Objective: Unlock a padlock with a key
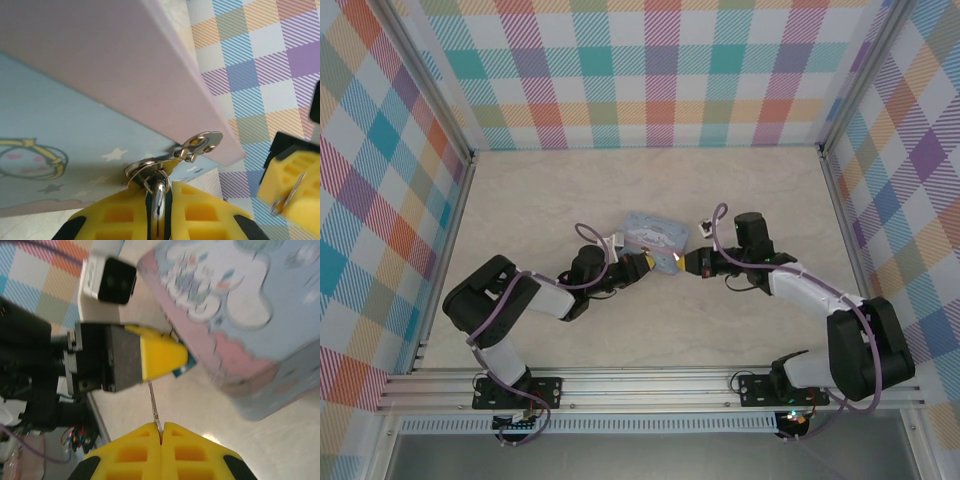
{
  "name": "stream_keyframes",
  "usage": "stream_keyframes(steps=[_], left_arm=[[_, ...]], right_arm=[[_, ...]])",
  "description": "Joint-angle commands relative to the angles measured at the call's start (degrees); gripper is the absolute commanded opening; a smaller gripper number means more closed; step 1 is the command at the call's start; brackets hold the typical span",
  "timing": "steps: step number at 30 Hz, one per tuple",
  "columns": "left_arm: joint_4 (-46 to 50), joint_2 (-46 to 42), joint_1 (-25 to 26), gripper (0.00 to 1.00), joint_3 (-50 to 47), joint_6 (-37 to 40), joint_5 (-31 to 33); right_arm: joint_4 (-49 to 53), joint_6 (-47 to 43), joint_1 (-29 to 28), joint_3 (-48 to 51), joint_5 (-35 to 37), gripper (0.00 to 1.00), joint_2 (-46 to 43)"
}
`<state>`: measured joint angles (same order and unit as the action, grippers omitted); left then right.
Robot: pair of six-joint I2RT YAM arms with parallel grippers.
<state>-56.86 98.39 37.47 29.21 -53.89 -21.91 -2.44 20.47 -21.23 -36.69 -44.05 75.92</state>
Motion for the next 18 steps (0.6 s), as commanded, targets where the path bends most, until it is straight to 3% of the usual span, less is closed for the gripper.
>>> stream_keyframes(steps=[1, 6, 18], left_arm=[[-0.1, -1.6, 0.7, 0.07, 1.7, 1.4, -2.1], [-0.9, -1.4, 0.7, 0.06, 1.9, 0.9, -2.6], [1.7, -1.5, 0.7, 0.05, 1.6, 2.7, -3.5]], right_arm=[[0.4, -0.7, -2.4, 1.9, -3.6, 0.01, 0.1], [-2.1, 0.8, -4.6, 1.5, 0.2, 0.01, 4.1], [-1.7, 1.3, -3.8, -3.0, 8.8, 0.01, 11.7]])
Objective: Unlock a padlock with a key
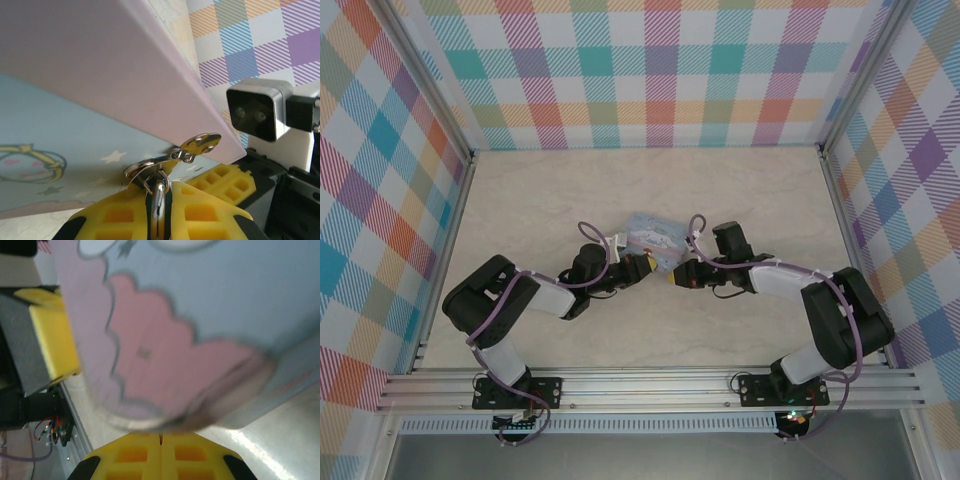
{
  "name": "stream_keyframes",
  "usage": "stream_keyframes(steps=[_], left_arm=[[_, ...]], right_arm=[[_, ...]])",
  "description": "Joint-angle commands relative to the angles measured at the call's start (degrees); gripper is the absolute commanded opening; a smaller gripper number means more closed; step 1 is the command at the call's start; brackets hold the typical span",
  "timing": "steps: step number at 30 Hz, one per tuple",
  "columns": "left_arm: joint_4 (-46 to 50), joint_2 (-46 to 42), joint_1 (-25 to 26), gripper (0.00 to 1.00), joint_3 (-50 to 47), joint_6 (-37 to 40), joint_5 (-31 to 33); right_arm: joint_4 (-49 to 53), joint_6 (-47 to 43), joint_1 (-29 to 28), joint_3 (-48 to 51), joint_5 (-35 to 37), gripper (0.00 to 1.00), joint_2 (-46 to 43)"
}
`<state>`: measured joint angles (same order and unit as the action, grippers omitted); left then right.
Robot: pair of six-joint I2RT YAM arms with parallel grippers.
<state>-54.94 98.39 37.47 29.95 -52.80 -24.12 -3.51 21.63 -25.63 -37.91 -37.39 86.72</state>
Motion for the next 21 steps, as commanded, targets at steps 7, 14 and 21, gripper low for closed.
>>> stream_keyframes(steps=[7, 14, 21], left_arm=[[-0.6, 0.3, 0.7, 0.06, 1.1, 1.5, -2.1], [-1.8, 3.1, 0.7, 0.08, 0.9, 2.2, -0.6], [-6.3, 7.5, 0.7, 0.09, 1.0, 1.6, 1.2]], right_arm=[[-1.3, 0.2, 2.3, -2.2, 3.1, 0.01, 2.9], [-1.1, -0.8, 2.7, -3.2, 1.5, 0.01, 4.8], [-0.4, -1.4, 2.7, -3.1, 0.0, 0.01, 6.6]])
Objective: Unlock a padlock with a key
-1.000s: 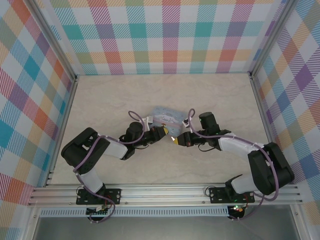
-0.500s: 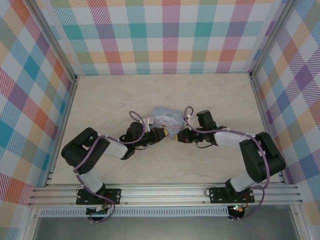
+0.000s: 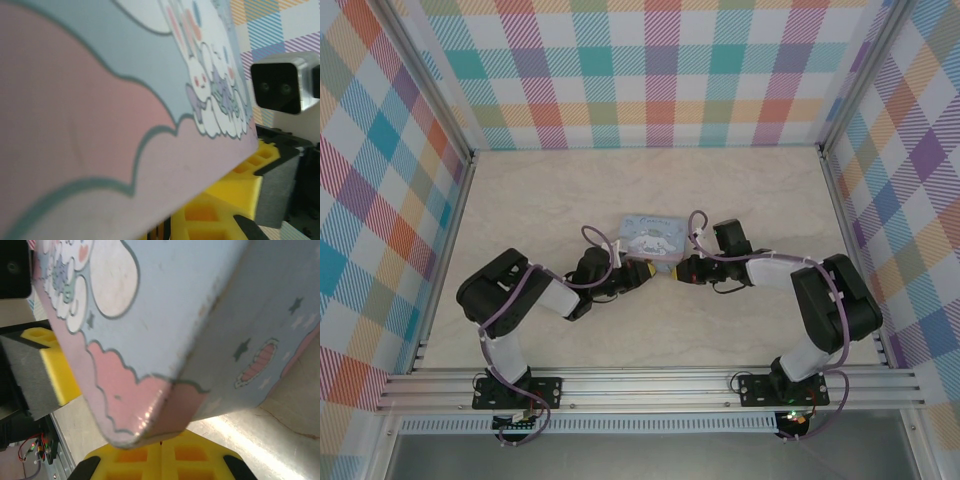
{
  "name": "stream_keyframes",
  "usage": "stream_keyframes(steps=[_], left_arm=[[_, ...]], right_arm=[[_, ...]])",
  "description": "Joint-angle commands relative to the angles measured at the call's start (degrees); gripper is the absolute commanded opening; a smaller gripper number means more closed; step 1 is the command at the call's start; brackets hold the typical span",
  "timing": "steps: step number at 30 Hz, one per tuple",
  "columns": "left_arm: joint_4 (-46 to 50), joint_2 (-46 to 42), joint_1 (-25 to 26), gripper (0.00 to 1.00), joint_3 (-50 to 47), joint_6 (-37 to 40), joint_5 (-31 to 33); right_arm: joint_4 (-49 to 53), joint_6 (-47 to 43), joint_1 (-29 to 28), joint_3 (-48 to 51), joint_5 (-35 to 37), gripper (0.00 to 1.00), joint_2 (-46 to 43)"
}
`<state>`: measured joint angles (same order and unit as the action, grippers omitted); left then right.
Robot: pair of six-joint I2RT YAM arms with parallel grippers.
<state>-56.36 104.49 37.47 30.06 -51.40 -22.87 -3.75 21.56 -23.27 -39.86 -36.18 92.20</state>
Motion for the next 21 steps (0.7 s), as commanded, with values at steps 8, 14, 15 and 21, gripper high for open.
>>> stream_keyframes(steps=[8, 14, 15, 21], left_arm=[[-6.7, 4.9, 0.7, 0.10, 1.0, -0.1, 0.8], [-8.1, 5.4, 0.8, 0.09, 1.4, -0.6, -1.4], [-8.1, 5.2, 0.7, 0.09, 1.4, -0.6, -1.9], [-7.8, 4.0, 0.7, 0.07, 1.4, 0.0, -3.8]], right_arm=[[-0.4, -1.5, 0.3, -1.0, -0.2, 0.00, 3.7], [-2.1, -2.7, -0.2, 0.0, -4.1, 0.00, 3.0], [-1.7, -3.2, -0.6, -0.1, -4.5, 0.00, 3.0], [-1.9, -3.2, -1.8, -0.4, -5.0, 0.00, 4.1]])
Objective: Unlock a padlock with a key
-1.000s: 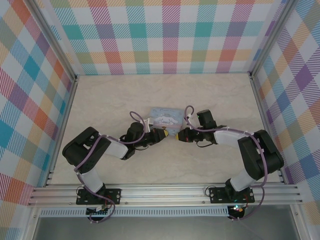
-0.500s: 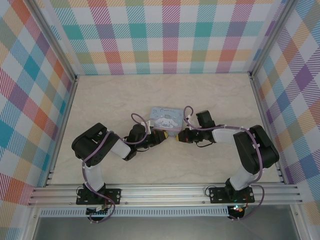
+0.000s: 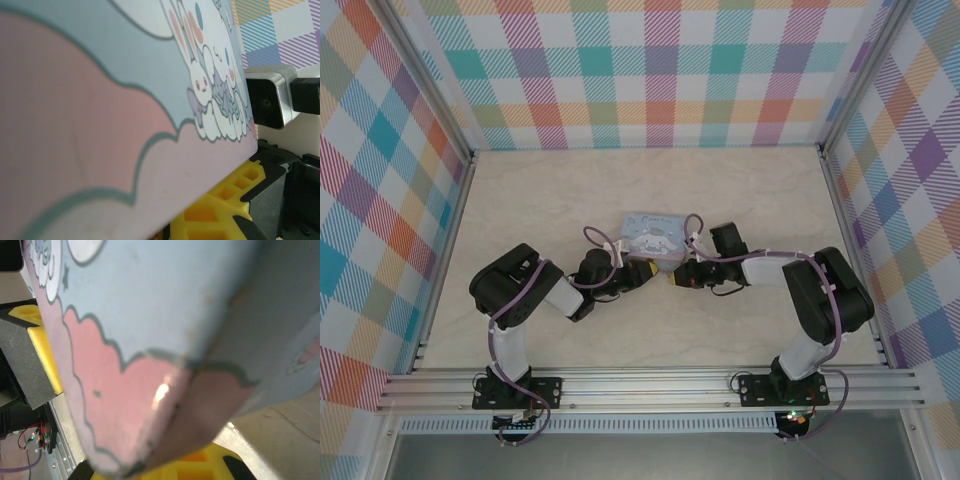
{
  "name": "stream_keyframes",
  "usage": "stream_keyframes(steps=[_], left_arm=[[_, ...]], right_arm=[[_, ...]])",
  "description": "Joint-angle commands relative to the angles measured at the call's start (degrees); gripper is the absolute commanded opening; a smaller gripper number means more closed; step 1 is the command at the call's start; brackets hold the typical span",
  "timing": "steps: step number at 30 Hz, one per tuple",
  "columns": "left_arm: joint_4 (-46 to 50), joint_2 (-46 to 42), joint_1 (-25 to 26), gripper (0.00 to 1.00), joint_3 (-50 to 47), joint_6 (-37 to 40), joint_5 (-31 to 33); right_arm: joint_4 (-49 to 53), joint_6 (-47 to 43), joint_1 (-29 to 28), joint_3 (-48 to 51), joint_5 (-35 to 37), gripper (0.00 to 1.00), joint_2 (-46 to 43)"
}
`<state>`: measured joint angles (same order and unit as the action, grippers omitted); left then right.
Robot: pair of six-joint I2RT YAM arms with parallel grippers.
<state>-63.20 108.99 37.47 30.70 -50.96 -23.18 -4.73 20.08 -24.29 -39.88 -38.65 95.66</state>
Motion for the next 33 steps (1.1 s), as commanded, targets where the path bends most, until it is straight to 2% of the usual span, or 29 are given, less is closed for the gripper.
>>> stream_keyframes(steps=[1, 8, 14, 20, 33], left_arm=[[-0.7, -0.7, 0.7, 0.07, 0.8, -0.5, -3.7], [-1.3, -0.6, 0.7, 0.05, 1.2, -0.8, -4.1], [-0.9, -1.2, 0.8, 0.05, 1.4, -0.7, -4.3], [-0.5, -1.1, 0.7, 0.22, 0.1, -0.5, 0.1], [-4.2, 2.8, 0.8, 0.31, 1.4, -2.7, 4.0]], right_arm=[[-0.9, -1.7, -0.9, -0.6, -2.8, 0.00, 0.8], [0.2, -2.6, -2.7, -1.5, -4.0, 0.00, 0.4], [1.2, -2.3, -2.8, -1.5, -0.9, 0.00, 0.0], [1.5, -2.2, -2.8, -2.0, 0.3, 0.00, -0.9], [1.4, -2.4, -2.8, -1.3, 1.0, 0.00, -2.6]])
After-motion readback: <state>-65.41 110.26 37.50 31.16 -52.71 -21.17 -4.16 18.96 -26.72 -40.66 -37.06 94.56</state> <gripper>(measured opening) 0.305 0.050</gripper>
